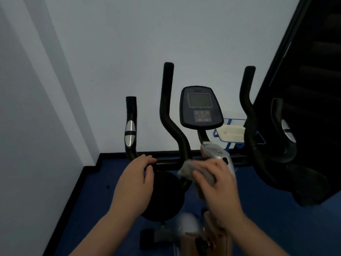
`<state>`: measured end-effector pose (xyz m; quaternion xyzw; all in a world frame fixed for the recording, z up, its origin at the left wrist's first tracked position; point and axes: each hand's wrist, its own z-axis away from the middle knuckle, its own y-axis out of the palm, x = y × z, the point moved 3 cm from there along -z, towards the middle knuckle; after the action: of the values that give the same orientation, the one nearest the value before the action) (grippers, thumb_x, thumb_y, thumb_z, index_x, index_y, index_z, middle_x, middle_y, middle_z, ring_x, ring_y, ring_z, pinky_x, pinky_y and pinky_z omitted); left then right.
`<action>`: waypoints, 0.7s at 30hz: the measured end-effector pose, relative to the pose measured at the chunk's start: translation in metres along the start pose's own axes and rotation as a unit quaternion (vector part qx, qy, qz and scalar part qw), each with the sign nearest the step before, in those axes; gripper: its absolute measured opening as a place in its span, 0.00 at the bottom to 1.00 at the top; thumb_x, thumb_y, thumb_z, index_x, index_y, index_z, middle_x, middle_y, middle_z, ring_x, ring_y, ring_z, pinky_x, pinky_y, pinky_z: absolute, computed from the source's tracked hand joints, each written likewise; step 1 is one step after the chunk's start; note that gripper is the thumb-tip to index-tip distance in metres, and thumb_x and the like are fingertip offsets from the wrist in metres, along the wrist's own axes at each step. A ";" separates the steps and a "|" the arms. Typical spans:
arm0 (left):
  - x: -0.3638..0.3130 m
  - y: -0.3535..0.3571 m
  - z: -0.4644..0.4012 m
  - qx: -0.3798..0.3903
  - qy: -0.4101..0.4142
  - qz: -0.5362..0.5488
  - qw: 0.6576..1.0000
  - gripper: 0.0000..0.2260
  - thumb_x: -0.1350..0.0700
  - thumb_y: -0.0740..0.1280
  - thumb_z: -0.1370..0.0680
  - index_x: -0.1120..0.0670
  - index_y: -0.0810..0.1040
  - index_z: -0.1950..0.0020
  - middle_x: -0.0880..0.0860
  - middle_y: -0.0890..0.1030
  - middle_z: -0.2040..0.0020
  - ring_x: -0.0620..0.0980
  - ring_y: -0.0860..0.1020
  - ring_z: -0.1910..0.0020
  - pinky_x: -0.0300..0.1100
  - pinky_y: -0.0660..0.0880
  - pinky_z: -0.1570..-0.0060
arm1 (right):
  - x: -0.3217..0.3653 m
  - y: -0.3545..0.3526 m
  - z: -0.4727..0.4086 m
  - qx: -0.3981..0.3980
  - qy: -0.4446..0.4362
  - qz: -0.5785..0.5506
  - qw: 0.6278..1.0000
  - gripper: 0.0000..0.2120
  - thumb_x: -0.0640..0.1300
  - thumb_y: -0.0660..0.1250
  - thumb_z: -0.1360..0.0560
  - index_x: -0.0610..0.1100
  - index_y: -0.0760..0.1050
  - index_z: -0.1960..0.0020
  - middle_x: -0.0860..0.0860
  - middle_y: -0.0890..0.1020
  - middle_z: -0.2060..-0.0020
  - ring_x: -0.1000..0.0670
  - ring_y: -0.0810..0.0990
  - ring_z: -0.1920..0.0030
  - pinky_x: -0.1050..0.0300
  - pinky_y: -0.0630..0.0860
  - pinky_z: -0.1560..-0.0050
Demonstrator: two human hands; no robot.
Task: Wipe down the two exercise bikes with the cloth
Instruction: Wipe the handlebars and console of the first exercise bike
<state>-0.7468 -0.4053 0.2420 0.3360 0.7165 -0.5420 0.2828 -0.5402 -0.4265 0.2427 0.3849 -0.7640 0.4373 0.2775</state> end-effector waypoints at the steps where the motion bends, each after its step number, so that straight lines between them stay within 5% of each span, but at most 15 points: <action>1: 0.001 0.000 0.003 -0.006 0.004 -0.004 1.000 0.13 0.56 0.57 0.18 0.46 0.76 0.37 0.37 0.71 0.36 0.35 0.65 0.33 0.34 0.61 0.34 | 0.006 -0.003 -0.015 0.000 -0.037 0.026 0.999 0.13 0.40 0.70 0.26 0.51 0.80 0.42 0.63 0.73 0.51 0.65 0.73 0.47 0.75 0.67 0.47; 4: 0.004 0.000 0.012 -0.022 0.003 -0.021 1.000 0.17 0.53 0.54 0.18 0.48 0.71 0.30 0.39 0.67 0.30 0.35 0.59 0.28 0.37 0.56 0.28 | 0.025 0.000 -0.056 0.054 -0.146 0.121 0.980 0.13 0.41 0.72 0.27 0.48 0.81 0.43 0.57 0.77 0.50 0.60 0.74 0.48 0.69 0.68 0.46; 7: 0.008 -0.001 0.018 -0.021 -0.014 -0.028 0.999 0.21 0.50 0.52 0.17 0.48 0.62 0.24 0.39 0.59 0.25 0.34 0.53 0.26 0.39 0.51 0.25 | 0.026 0.015 -0.076 0.192 -0.246 0.200 0.929 0.12 0.38 0.75 0.31 0.46 0.84 0.48 0.53 0.82 0.53 0.52 0.78 0.50 0.58 0.72 0.46; 15: 0.012 -0.001 0.018 -0.015 -0.023 -0.047 0.998 0.24 0.46 0.51 0.18 0.46 0.53 0.22 0.34 0.49 0.28 0.31 0.49 0.27 0.32 0.48 0.29 | 0.050 0.074 -0.096 0.345 -0.187 0.098 0.915 0.11 0.44 0.75 0.30 0.50 0.84 0.48 0.55 0.83 0.53 0.56 0.80 0.51 0.57 0.75 0.46; 21: 0.014 -0.001 0.023 -0.012 -0.042 -0.009 0.999 0.26 0.42 0.50 0.20 0.42 0.50 0.22 0.33 0.48 0.24 0.31 0.48 0.26 0.33 0.49 0.29 | 0.041 0.052 -0.101 0.399 -0.193 0.240 0.864 0.12 0.49 0.75 0.30 0.56 0.83 0.47 0.57 0.82 0.51 0.55 0.79 0.49 0.57 0.73 0.46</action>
<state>-0.7554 -0.4252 0.2258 0.3036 0.7133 -0.5495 0.3116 -0.5970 -0.3344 0.2973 0.3446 -0.6316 0.6744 -0.1660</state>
